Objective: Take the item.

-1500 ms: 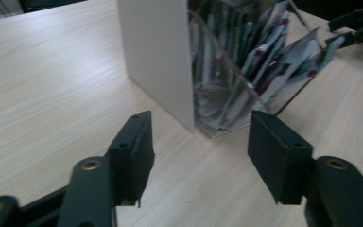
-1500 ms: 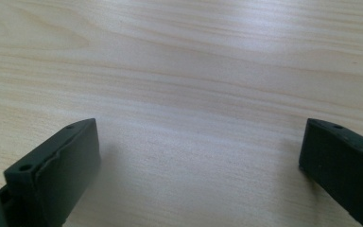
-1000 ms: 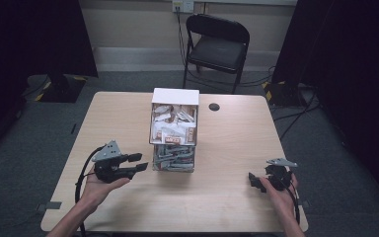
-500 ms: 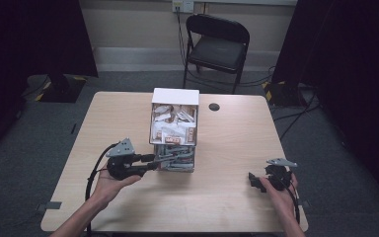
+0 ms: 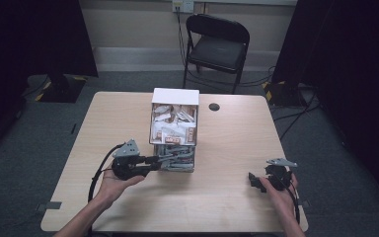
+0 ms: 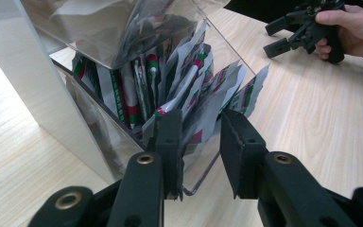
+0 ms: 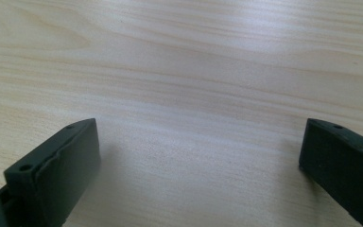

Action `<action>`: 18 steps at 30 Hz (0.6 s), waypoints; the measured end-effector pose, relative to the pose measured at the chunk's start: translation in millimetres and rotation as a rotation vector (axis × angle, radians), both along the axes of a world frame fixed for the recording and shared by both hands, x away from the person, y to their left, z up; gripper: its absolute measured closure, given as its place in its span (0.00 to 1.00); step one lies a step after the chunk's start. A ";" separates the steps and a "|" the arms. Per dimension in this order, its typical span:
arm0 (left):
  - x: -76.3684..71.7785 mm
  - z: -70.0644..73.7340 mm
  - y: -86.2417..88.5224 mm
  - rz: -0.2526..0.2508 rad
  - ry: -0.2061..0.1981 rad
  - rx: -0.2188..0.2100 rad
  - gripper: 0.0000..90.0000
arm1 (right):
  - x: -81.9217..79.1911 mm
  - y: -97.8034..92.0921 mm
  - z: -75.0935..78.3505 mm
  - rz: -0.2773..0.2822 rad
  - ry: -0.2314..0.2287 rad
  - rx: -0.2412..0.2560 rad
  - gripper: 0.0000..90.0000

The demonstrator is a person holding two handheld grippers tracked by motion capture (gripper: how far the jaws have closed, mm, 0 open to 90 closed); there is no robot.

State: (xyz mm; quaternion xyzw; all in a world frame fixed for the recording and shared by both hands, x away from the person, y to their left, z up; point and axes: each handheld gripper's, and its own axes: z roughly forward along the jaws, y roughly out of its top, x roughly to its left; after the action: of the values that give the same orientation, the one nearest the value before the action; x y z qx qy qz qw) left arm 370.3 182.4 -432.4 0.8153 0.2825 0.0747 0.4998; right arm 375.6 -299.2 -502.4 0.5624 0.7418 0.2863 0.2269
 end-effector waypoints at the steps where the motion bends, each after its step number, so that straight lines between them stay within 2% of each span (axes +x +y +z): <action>1: 0.0 0.0 0.0 0.000 0.000 0.000 0.78 | 0.0 0.0 0.0 0.000 0.000 0.000 0.00; 4: 0.1 -2.4 -3.3 -0.014 -0.003 0.025 0.78 | 0.0 0.0 0.0 0.000 0.000 0.000 0.00; 10: 1.3 -4.9 -6.0 -0.019 -0.001 0.051 0.90 | 0.1 0.1 0.1 0.001 0.000 -0.001 0.00; 13: 4.3 -5.0 -4.3 -0.021 0.007 0.027 0.94 | 0.4 0.3 0.1 0.003 0.000 -0.001 0.00; 18: 6.3 -5.2 -2.4 -0.021 0.012 0.019 0.98 | 0.3 0.3 0.1 0.003 0.000 -0.001 0.00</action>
State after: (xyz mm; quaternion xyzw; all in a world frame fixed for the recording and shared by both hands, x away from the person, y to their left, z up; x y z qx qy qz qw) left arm 376.6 180.0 -437.6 0.8235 0.2761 0.0672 0.4911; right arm 376.0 -298.8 -502.3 0.5612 0.7428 0.2861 0.2269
